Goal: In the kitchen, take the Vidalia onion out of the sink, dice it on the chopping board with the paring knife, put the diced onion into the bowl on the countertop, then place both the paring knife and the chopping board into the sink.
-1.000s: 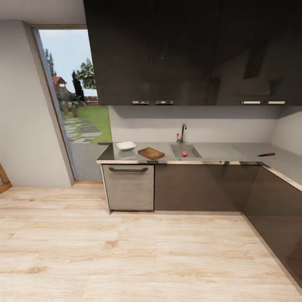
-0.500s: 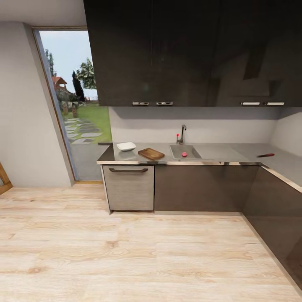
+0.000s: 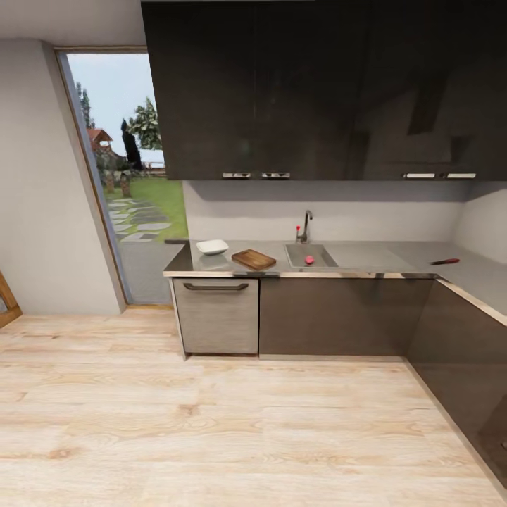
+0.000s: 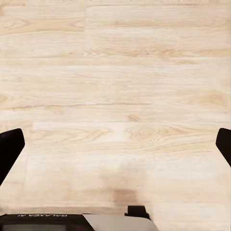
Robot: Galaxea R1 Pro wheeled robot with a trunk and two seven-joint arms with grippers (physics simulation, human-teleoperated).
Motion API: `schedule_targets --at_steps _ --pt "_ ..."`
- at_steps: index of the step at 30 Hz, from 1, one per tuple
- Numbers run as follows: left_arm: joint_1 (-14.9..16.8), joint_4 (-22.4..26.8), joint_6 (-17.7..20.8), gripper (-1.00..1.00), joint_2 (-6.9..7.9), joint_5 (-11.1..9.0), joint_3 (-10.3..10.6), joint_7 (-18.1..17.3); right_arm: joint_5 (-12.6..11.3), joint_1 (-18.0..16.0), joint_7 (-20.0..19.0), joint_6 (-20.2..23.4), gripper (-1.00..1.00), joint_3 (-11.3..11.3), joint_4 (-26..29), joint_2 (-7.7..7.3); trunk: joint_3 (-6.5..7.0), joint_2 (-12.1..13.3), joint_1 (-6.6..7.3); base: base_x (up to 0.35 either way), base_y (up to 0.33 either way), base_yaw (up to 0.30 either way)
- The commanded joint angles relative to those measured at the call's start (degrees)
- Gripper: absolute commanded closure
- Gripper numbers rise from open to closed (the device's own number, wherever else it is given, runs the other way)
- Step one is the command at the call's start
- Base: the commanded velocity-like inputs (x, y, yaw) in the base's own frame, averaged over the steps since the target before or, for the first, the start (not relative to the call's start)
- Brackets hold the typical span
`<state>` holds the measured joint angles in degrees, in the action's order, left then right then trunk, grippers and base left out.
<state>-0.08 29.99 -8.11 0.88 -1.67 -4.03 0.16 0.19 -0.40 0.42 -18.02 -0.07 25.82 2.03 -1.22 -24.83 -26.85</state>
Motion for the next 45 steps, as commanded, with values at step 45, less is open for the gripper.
schedule_targets --at_steps 45 --pt "0.0 -0.1 -0.1 -1.0 0.0 -0.2 0.1 0.0 0.0 0.0 0.1 -0.2 -1.0 0.0 -0.1 -0.09 0.79 1.9 1.07 0.0 0.0 0.0"
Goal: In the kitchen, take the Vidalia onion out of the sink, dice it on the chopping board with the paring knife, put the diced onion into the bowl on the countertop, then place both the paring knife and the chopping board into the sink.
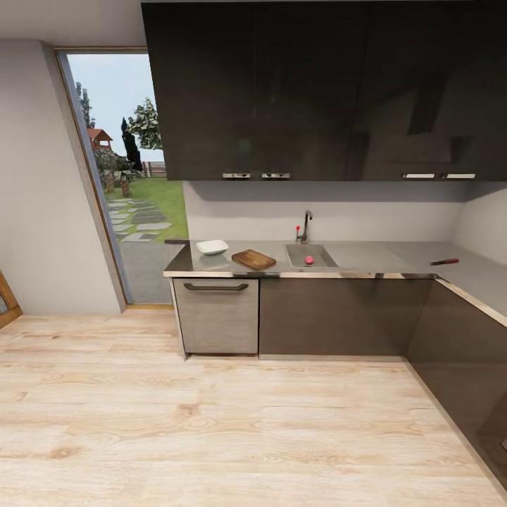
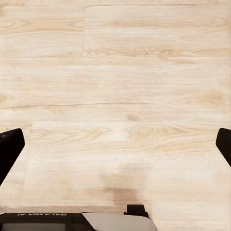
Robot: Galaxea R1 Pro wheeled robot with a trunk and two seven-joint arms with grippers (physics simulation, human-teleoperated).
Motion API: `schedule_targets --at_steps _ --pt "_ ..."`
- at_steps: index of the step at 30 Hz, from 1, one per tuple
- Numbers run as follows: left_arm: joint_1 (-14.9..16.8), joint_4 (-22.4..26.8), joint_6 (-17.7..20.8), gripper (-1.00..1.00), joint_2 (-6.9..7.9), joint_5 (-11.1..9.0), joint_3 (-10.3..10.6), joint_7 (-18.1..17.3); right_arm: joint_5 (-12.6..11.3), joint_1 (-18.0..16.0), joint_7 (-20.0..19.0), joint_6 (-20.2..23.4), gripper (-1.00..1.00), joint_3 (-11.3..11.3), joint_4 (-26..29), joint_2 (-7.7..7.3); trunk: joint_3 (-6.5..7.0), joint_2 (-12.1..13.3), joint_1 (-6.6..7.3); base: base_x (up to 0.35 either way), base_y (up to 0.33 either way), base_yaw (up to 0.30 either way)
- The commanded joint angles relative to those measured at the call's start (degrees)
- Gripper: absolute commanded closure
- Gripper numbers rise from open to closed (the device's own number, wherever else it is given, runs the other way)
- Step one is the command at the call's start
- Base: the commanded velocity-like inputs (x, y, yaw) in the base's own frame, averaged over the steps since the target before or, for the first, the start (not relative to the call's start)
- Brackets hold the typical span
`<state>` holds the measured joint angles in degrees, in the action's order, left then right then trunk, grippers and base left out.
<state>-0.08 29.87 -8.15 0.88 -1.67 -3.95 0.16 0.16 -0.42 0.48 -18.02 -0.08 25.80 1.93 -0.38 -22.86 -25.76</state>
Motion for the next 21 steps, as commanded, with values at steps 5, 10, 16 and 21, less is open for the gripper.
schedule_targets --at_steps 5,10,16,21 --pt "0.0 0.0 -0.1 -1.0 0.0 -0.2 0.0 0.0 0.1 0.0 0.3 -0.1 -1.0 0.1 0.3 0.02 -0.04 -0.1 -0.02 0.0 0.0 0.0" --pt "0.0 0.2 -0.1 -1.0 0.05 -0.2 0.0 0.0 0.3 0.0 10.0 5.1 -1.0 0.2 14.3 0.08 -0.04 -0.1 -0.02 0.0 0.0 0.0" --pt "0.0 0.1 -0.1 -1.0 0.16 -0.2 -0.1 0.0 0.3 -1.0 17.7 27.7 -1.0 0.0 37.7 0.24 -0.04 -0.1 -0.02 0.0 0.0 0.0" --pt "0.0 0.0 0.0 -1.0 0.17 -0.2 -0.1 0.0 1.2 -11.4 19.0 43.2 -1.0 -0.1 47.2 0.22 -0.04 -0.1 -0.02 0.037 0.0 0.0"
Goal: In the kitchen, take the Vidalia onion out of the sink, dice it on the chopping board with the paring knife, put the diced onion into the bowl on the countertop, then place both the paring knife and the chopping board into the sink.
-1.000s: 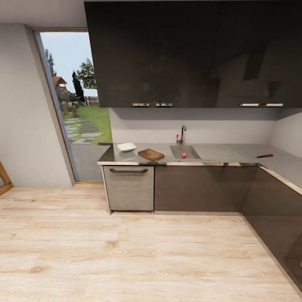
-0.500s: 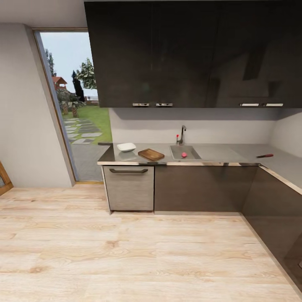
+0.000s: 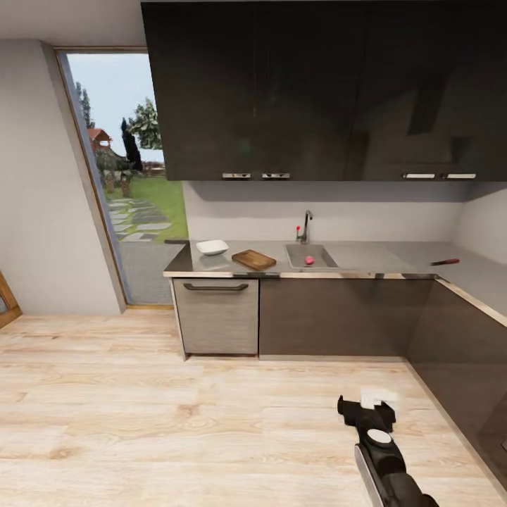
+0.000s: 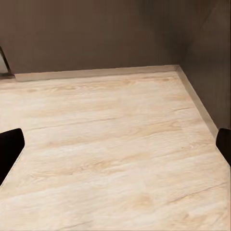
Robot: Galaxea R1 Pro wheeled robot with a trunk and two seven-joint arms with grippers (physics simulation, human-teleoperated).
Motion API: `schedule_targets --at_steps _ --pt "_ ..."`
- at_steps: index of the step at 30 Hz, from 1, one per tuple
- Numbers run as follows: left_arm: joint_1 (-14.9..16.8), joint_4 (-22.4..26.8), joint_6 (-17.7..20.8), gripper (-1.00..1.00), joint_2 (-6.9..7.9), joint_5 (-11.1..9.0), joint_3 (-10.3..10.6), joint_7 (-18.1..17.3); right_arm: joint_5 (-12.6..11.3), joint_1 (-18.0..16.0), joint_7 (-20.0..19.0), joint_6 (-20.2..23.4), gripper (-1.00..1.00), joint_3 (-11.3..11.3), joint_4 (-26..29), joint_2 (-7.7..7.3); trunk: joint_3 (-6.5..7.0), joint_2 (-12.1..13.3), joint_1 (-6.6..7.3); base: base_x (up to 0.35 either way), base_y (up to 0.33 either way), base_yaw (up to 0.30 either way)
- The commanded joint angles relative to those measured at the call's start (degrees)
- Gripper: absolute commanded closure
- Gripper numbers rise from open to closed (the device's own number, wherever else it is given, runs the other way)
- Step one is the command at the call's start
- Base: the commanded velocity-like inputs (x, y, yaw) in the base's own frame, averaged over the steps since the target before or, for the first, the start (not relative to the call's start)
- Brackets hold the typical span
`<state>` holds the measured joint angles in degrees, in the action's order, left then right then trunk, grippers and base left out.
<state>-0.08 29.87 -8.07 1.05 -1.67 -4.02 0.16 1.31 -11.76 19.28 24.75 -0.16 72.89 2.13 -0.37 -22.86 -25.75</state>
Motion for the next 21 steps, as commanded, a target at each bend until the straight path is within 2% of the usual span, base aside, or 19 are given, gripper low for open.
schedule_targets --at_steps 1,2,3,4,5,6,8,9,12,13,14,17,19,21 --pt "0.0 0.0 -0.1 -1.0 0.0 -0.2 0.0 0.0 1.1 -3.7 0.2 4.4 -1.0 0.0 0.6 0.0 -0.05 -0.1 -0.03 0.102 0.0 0.0" --pt "0.0 0.0 -0.1 -1.0 0.0 -0.2 0.0 0.0 1.6 -5.5 0.2 6.4 -1.0 0.0 0.7 0.0 -0.05 -0.1 -0.03 0.123 0.0 0.0" --pt "0.0 0.0 -0.1 -1.0 0.0 -0.2 0.0 0.0 2.8 -9.2 0.3 10.3 -1.0 0.0 0.9 0.01 -0.05 -0.1 -0.03 0.174 0.0 0.0" --pt "0.0 0.0 -0.1 -1.0 0.0 -0.2 0.0 0.0 3.3 -11.0 0.3 12.1 -1.0 0.0 1.0 0.02 -0.05 -0.1 -0.03 0.2 0.0 0.0" --pt "0.0 0.1 -0.1 -1.0 0.0 -0.2 0.0 0.0 4.2 -14.6 0.3 15.1 -1.0 0.0 1.1 0.04 -0.05 -0.1 -0.03 0.245 0.0 0.0" --pt "0.0 0.1 -0.1 -1.0 0.0 -0.2 0.0 0.0 4.5 -16.3 0.3 16.5 -1.0 0.0 1.1 0.05 -0.05 -0.1 -0.03 0.261 0.0 0.0" --pt "0.0 0.1 -0.1 -1.0 0.0 -0.2 0.0 0.0 5.4 -22.8 0.3 20.8 -1.0 0.0 0.9 0.09 -0.05 -0.1 -0.03 0.291 0.0 0.0" --pt "0.0 0.1 -0.1 -1.0 0.0 -0.2 0.0 0.0 5.5 -24.5 0.3 21.8 -1.0 0.0 0.6 0.09 -0.05 -0.1 -0.03 0.304 0.0 0.0" --pt "0.0 0.0 0.0 -1.0 0.0 -0.2 0.0 0.0 5.8 -32.7 0.3 26.3 -1.0 0.0 -2.0 -0.02 -0.05 -0.1 -0.03 0.315 0.002 0.0" --pt "0.0 0.1 0.0 -1.0 0.0 -0.2 0.0 0.0 5.9 -34.4 0.3 27.0 -1.0 0.0 -2.9 -0.06 -0.05 -0.1 -0.03 0.32 0.013 0.0" --pt "0.0 0.1 0.0 -1.0 0.0 -0.2 0.0 0.0 5.9 -37.8 0.3 28.2 -1.0 0.0 -5.2 -0.11 -0.05 -0.1 -0.03 0.322 0.035 0.0" --pt "0.0 0.1 0.0 -1.0 0.0 -0.2 0.0 0.0 6.0 -44.0 0.2 29.5 -1.0 0.0 -11.8 -0.18 -0.05 -0.1 -0.03 0.323 0.054 0.0" --pt "0.0 0.1 0.0 -1.0 0.02 -0.2 0.0 0.0 6.0 -49.3 0.1 30.0 -1.0 0.0 -18.8 -0.24 -0.05 -0.1 -0.03 0.312 0.121 0.0" --pt "0.0 0.1 0.0 -1.0 0.05 -0.2 0.0 0.0 6.0 -52.4 0.0 30.1 -1.0 0.0 -22.9 -0.26 -0.05 -0.1 -0.03 0.303 0.164 0.0"
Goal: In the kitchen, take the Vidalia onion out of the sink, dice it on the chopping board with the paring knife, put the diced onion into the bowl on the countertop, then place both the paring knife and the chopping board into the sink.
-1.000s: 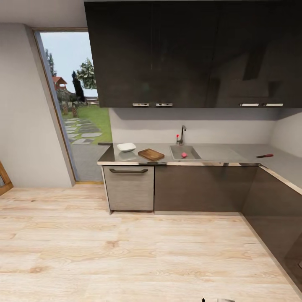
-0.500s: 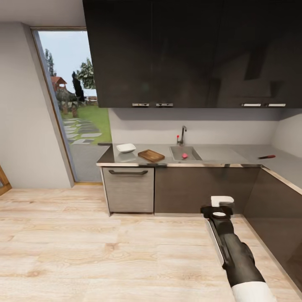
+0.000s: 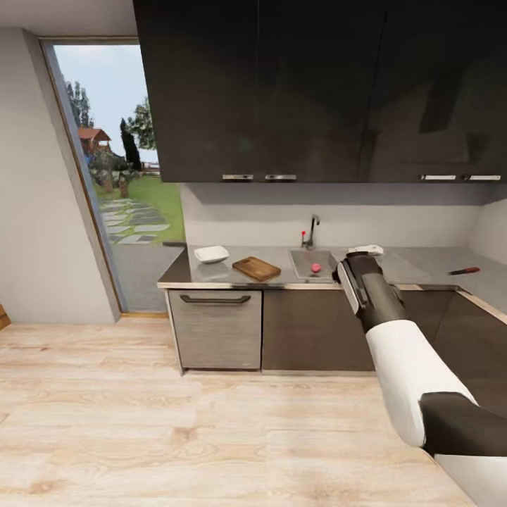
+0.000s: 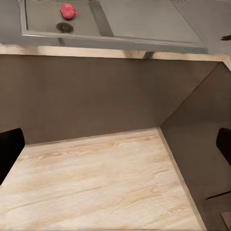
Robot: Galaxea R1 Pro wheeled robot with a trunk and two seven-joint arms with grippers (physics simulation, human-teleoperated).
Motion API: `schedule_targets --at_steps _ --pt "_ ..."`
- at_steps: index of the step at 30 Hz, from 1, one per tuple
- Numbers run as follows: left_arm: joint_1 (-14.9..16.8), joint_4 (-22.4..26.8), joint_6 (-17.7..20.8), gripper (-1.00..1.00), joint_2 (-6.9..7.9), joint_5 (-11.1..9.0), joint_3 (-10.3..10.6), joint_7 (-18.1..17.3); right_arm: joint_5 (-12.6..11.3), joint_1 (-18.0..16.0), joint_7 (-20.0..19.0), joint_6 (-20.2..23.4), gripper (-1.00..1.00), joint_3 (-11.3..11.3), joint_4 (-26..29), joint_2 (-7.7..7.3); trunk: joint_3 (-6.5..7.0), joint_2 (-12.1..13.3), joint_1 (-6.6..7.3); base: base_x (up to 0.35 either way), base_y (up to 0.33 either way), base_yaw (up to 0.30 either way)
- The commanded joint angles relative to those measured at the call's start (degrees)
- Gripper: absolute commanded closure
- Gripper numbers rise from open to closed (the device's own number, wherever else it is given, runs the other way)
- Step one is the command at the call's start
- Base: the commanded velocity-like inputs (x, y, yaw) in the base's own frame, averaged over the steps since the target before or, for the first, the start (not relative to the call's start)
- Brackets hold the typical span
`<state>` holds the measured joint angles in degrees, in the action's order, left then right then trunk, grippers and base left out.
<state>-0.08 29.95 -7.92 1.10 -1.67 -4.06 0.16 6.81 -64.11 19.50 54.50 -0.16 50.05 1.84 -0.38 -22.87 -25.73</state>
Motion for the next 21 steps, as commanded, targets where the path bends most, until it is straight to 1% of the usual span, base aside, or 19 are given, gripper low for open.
schedule_targets --at_steps 1,3,5,7,9,10,12,14,16,19,21 --pt "0.0 0.0 -0.1 -1.0 0.07 -0.2 0.0 0.0 0.4 -1.5 -0.3 0.4 -1.0 0.0 -1.8 0.02 -0.04 0.0 -0.06 0.289 0.194 0.0" --pt "0.0 0.0 -0.1 -1.0 0.29 -0.2 -0.3 0.1 0.2 -3.6 -0.5 0.6 -1.0 0.0 -4.1 0.05 -0.04 0.0 -0.06 0.273 0.222 0.0" --pt "0.0 0.0 -0.1 -1.0 0.34 -0.2 -0.3 0.1 0.2 -3.9 -1.2 0.7 -1.0 0.0 -4.6 0.07 -0.04 0.0 -0.06 0.264 0.237 0.0" --pt "0.0 0.0 -0.1 -1.0 0.37 -0.2 -0.3 0.1 0.2 -4.1 -3.5 0.8 -1.0 -0.1 -4.8 0.0 -0.04 0.0 -0.06 0.262 0.241 0.0" --pt "0.0 0.0 -0.1 -1.0 0.34 -0.2 -0.3 0.1 0.3 -4.2 -7.4 0.9 -1.0 -0.1 -4.9 -0.12 -0.04 0.0 -0.06 0.271 0.222 0.0" --pt "0.0 0.0 -0.1 -1.0 0.35 -0.2 -0.3 0.1 0.3 -4.2 -8.2 1.0 -1.0 -0.1 -4.9 -0.15 -0.04 0.0 -0.06 0.278 0.197 0.0" --pt "0.0 0.0 -0.1 -1.0 0.38 -0.2 -0.3 0.1 0.4 -4.3 -11.0 1.2 -1.0 -0.2 -4.9 -0.59 -0.04 0.0 -0.06 0.294 0.112 0.0" --pt "0.0 0.0 -0.1 -1.0 0.38 -0.2 -0.3 0.1 0.4 -4.3 -12.1 1.2 -1.0 -0.2 -5.0 -1.05 -0.04 0.0 -0.06 0.306 0.063 0.0" --pt "0.0 0.0 -0.1 -1.0 0.39 -0.2 -0.3 0.1 0.3 -4.3 -14.0 1.3 -1.0 -0.2 -5.0 -1.83 -0.04 0.0 -0.06 0.317 0.029 0.0" --pt "0.0 0.0 -0.1 -1.0 0.39 -0.2 -0.3 0.1 0.4 -4.3 -16.4 1.4 -1.0 -0.4 -5.0 -2.27 -0.04 0.0 -0.06 0.323 0.013 0.0" --pt "0.0 0.0 0.0 -1.0 0.39 -0.2 -0.4 0.1 0.4 -4.3 -18.6 1.4 -1.0 -1.1 -5.0 -2.43 -0.04 0.0 -0.06 0.326 0.004 0.0"
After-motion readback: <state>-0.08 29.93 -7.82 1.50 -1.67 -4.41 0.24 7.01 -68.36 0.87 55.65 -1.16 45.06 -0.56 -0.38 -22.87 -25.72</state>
